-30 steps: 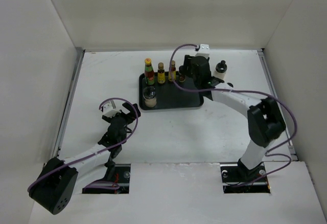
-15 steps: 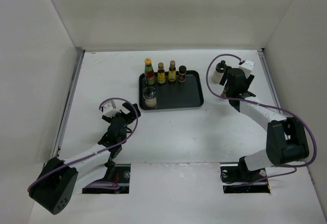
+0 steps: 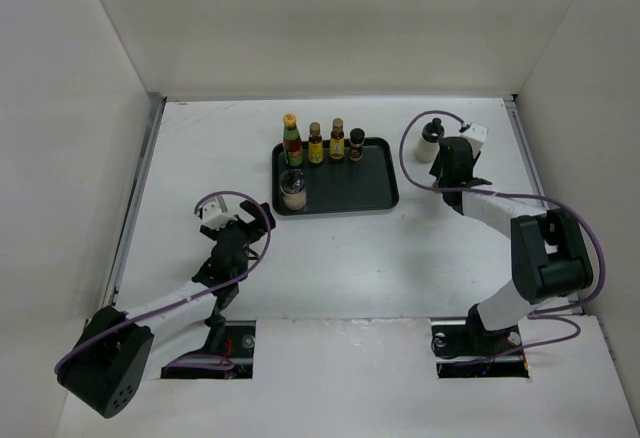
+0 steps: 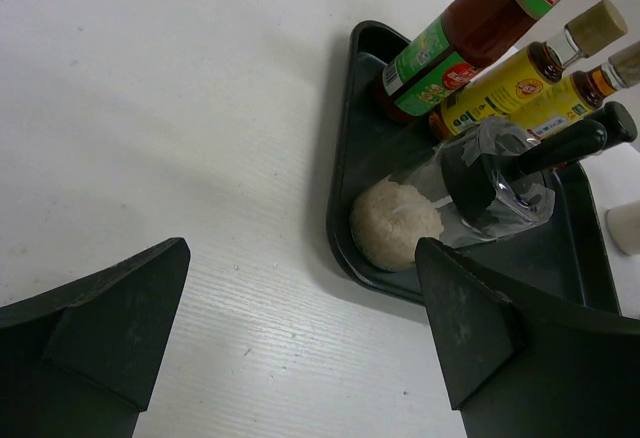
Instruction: Organize the condiment bottles
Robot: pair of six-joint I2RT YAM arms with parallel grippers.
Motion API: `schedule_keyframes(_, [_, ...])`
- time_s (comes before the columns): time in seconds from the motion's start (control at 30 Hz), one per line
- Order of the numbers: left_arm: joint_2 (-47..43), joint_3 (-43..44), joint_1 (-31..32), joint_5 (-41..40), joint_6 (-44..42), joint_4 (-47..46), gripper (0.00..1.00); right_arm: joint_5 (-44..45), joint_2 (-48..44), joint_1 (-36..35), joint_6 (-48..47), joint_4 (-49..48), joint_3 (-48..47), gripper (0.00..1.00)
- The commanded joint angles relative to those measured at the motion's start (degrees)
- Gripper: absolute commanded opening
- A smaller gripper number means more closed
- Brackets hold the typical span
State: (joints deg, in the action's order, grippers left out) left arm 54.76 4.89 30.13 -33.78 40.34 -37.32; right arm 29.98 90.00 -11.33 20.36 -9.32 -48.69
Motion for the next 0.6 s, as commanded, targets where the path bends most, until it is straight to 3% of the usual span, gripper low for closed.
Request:
schedule_keyframes(0.0, [0.16, 1.97, 0.23, 0.47, 0.44, -2.93, 1.0, 2.18, -1.75, -0.57, -0.14, -4.83, -2.11, 0.42])
schedule_keyframes(0.2, [0.43, 2.06, 0.23, 0.38, 0.44, -3.02, 1.0, 1.58, -2.81, -7.07, -2.25, -4.83, -7.2, 0.41])
schedule_keyframes(0.57, [-0.62, 1.71, -0.2, 0.65, 0.36, -3.02, 1.0, -4.75, 12.91, -12.26, -3.57, -6.15, -24.16, 0.42])
